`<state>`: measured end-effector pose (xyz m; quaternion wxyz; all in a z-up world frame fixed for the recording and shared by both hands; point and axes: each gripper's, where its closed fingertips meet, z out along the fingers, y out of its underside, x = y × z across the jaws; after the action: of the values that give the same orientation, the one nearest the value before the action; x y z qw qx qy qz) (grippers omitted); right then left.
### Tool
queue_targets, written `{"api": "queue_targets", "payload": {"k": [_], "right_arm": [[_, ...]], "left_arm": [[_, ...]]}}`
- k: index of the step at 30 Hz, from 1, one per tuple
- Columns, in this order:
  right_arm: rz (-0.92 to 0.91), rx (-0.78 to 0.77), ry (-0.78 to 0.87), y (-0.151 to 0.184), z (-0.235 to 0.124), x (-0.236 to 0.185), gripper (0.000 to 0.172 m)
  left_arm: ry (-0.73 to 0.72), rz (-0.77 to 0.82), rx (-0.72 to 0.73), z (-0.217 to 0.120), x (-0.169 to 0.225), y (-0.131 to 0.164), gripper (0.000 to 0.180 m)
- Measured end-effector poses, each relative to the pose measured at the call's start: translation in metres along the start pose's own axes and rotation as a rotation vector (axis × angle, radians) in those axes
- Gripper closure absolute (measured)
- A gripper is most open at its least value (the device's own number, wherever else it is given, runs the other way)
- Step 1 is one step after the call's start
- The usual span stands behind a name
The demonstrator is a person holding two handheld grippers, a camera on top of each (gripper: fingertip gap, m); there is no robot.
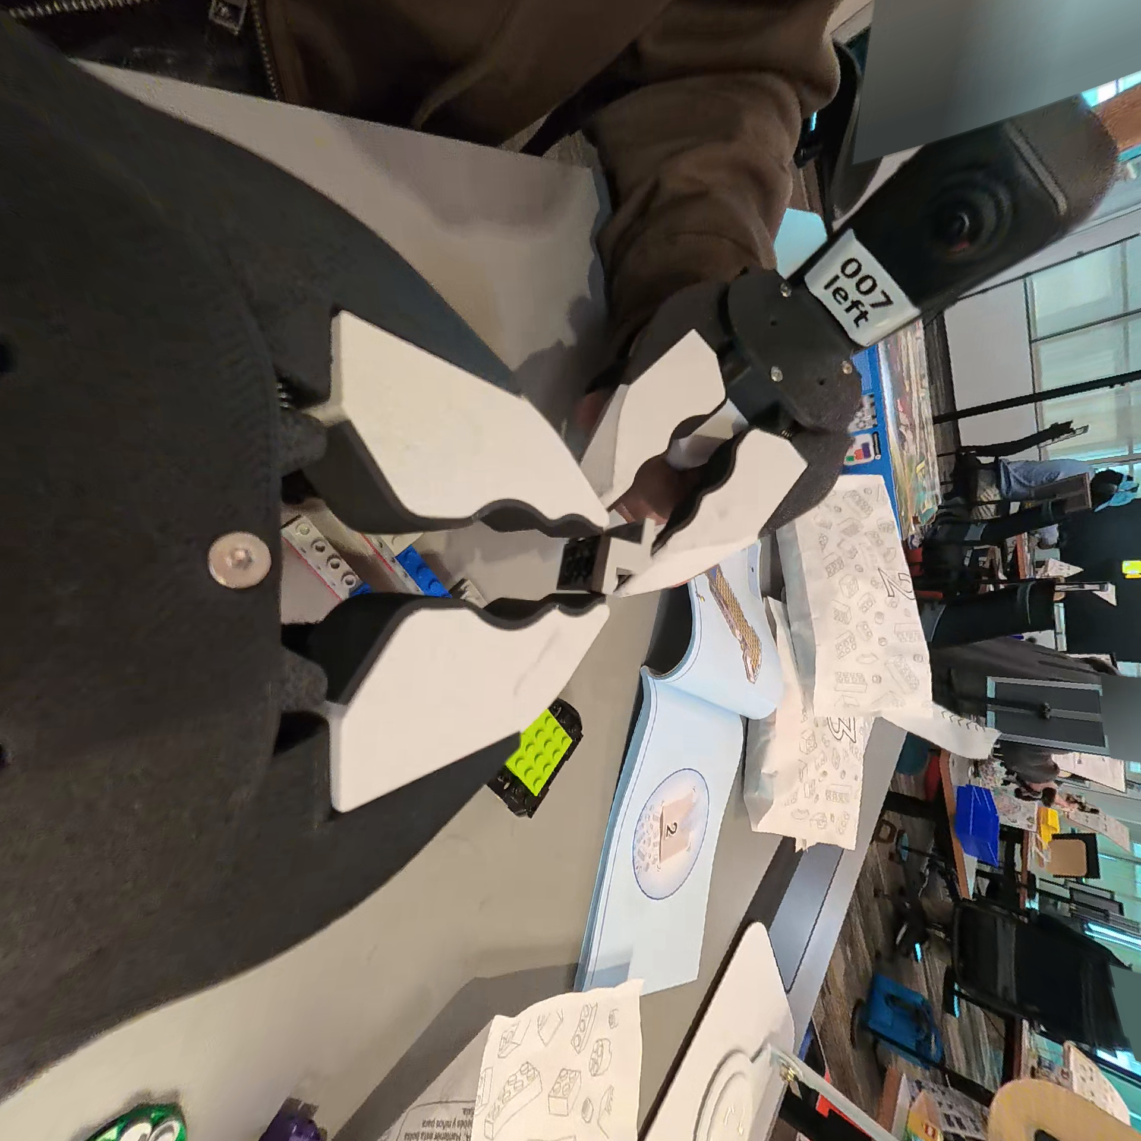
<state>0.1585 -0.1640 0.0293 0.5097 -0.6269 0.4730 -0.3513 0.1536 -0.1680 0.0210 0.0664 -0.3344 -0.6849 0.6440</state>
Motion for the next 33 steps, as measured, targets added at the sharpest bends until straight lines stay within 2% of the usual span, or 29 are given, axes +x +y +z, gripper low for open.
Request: {"api": "queue_targets", "payload": {"k": [7,11,12,33], "right_arm": [[-0.074,-0.058,-0.038,0.007,-0.002,-0.006,0.155],[-0.146,-0.11,-0.072,0.015,0.0,-0.016,0.155],[-0.162,-0.119,-0.075,0.017,0.001,-0.018,0.155],[-0.157,-0.078,-0.004,0.019,0.003,-0.009,0.155]], "left_arm": [[0.132,0.01,-0.004,-0.006,0.011,-0.001,0.153],[0.166,0.067,-0.06,-0.002,0.021,0.007,0.154],[0.185,0.083,-0.066,-0.002,0.025,0.008,0.159],[0.09,0.131,-0.142,-0.001,0.017,0.014,0.164]]}}
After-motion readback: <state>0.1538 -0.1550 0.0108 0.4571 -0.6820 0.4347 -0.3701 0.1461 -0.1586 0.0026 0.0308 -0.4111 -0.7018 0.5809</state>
